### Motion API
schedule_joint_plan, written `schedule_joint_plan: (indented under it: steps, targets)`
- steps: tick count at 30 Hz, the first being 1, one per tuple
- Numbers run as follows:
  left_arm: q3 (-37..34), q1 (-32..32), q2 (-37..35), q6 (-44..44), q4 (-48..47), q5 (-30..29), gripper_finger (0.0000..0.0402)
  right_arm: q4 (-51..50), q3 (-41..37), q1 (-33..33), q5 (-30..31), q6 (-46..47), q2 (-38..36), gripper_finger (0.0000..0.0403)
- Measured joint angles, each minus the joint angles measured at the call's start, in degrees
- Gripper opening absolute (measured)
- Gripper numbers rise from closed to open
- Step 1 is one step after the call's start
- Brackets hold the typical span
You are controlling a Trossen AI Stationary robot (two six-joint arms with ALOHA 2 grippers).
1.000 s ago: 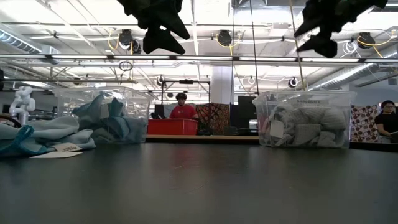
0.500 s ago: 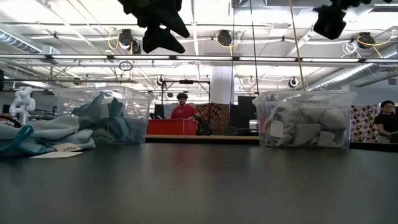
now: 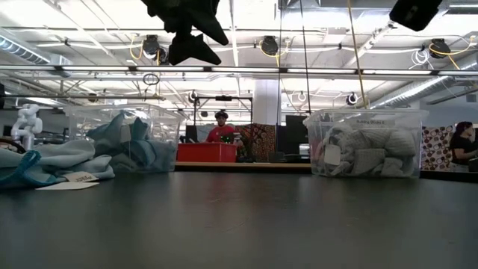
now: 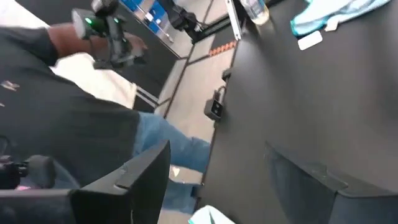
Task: Sort microfiber towel by color & place in baskets
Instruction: Put the blue microfiber towel into the left transparent bin
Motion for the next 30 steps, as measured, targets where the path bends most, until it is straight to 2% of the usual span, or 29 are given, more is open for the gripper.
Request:
schedule_joint_plan:
  steps: [4, 14, 30]
  targets:
    - [0.0, 0.0, 0.0, 1.3, 0.0, 0.0, 0.0216, -0.4, 0.0, 4.2, 4.5, 1.9, 0.0, 0.0249]
    - [0.0, -0.6, 0.0, 1.4, -0.1, 0.1, 0.0216, 0.0, 0.0, 13.4, 7.6, 9.5, 2.4, 0.0249]
    - [0.0, -0.6, 0.0, 1.4, 0.0, 0.4, 0.0216, -0.1, 0.0, 29.7, 17.1, 17.3, 7.0, 0.0249]
